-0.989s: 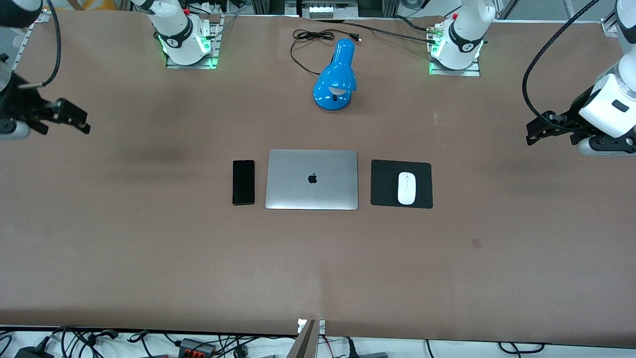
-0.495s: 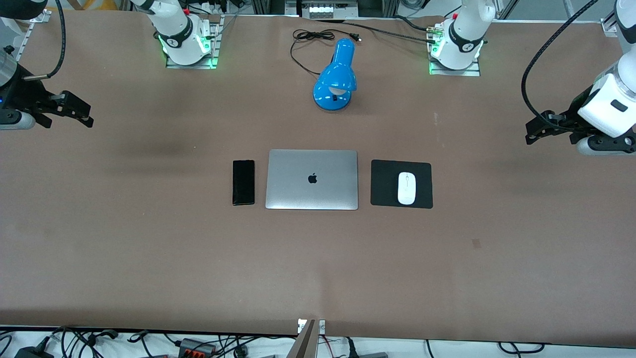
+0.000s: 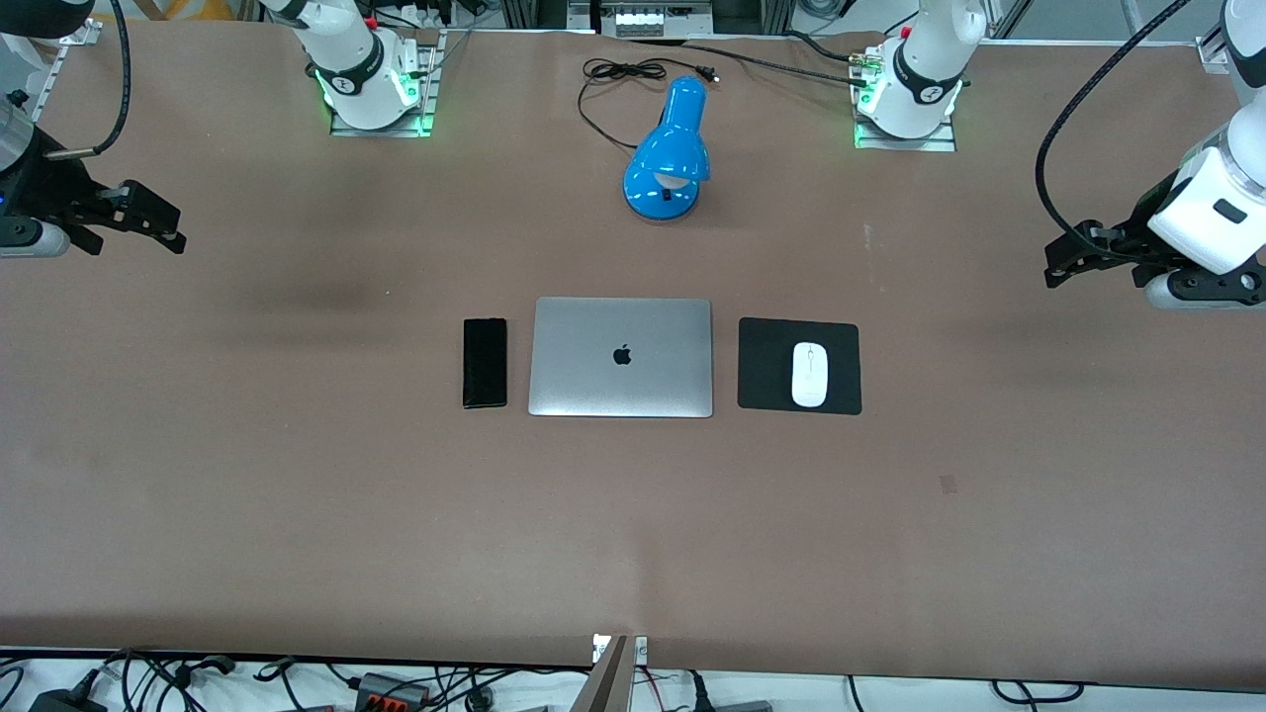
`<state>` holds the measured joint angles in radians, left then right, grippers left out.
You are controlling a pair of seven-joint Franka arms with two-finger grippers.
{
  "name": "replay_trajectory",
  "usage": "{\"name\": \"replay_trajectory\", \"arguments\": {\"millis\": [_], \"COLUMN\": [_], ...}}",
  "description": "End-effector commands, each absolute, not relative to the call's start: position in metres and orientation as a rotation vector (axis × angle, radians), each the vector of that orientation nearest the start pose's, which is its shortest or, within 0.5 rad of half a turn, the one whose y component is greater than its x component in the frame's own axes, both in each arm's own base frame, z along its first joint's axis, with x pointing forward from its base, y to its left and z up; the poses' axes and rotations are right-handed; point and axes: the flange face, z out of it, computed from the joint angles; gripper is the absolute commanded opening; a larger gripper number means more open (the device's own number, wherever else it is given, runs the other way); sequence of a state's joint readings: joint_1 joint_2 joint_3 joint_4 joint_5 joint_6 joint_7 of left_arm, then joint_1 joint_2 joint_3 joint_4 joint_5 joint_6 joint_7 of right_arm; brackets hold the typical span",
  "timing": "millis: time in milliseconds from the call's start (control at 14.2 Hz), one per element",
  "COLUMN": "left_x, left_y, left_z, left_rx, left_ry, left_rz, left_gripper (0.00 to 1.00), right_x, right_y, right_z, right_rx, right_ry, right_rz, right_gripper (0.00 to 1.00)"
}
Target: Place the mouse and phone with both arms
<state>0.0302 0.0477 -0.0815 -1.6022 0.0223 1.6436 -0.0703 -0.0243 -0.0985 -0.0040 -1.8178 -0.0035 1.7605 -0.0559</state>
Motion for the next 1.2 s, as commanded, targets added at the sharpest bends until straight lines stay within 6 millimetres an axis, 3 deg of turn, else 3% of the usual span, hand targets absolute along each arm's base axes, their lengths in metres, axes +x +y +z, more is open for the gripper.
{"name": "replay_trajectory", "arguments": {"millis": [0, 424, 1130], "left_x": [0.5752, 0.5753, 0.5743], "left_y": [-0.0210, -0.0272, -0.0296], "left_z": [0.5947, 0.5939, 0.5919], "left_rx": [-3.130, -3.133, -3.131], "left_ry": [-0.008, 0.006, 0.013], "left_rz": [0.009, 0.011, 0.025], "left_gripper": [1.00, 1.00, 1.00], "right_x": [0.5298, 0.5249, 0.5207], "right_y": [-0.0149, -0.0177, -0.0161], "right_z": [0.5808, 0.5867, 0.5860], "right_rx": [-3.145, -3.141, -3.144], "right_ry": [-0.061, 0.058, -0.020], "right_rz": [-0.075, -0.082, -0.036], "right_gripper": [1.00, 1.00, 1.00]}}
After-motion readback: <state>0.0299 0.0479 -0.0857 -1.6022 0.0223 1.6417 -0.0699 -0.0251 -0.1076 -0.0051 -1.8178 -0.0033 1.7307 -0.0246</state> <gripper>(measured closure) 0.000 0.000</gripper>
